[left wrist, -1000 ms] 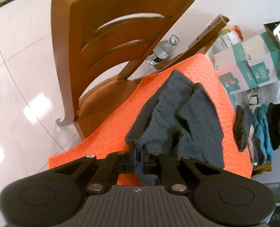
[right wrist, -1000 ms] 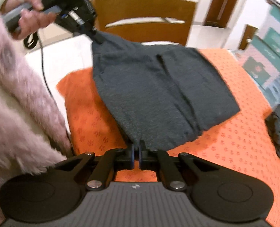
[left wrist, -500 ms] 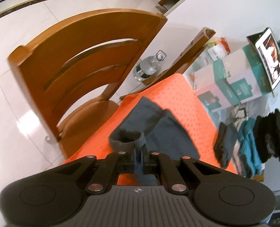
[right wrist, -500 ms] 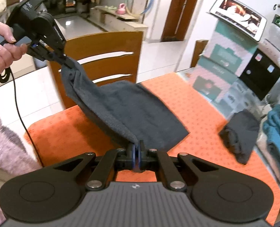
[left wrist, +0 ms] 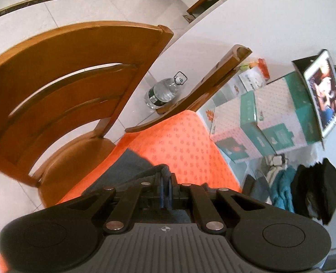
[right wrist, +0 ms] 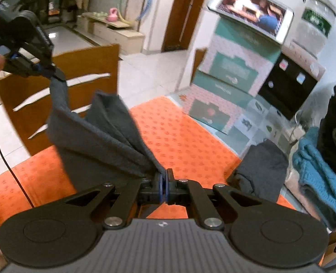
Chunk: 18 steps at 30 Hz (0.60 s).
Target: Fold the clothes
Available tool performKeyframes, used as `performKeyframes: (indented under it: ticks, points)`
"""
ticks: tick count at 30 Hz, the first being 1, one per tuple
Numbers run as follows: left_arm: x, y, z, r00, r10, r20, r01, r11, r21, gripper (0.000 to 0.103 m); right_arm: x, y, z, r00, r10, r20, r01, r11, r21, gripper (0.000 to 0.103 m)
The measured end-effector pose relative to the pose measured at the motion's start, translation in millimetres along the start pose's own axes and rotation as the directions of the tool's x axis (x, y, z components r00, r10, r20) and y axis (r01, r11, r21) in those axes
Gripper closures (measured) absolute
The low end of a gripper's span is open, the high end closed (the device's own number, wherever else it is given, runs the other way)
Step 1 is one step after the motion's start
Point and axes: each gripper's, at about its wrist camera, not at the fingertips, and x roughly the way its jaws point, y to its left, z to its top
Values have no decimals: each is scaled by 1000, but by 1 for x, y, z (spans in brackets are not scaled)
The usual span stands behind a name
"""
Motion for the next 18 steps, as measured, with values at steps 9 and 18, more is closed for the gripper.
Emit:
performKeyframes:
  ticks: [9, 18]
  points:
    - [92, 0, 22, 996, 71, -61, -73, 996, -42, 96, 120, -47, -11, 977, 79, -197, -59, 993, 106, 100]
    - [137, 12, 29, 995, 64, -79, -68, 997, -49, 87, 164, -54, -32, 954, 157, -254, -102, 971, 218, 97]
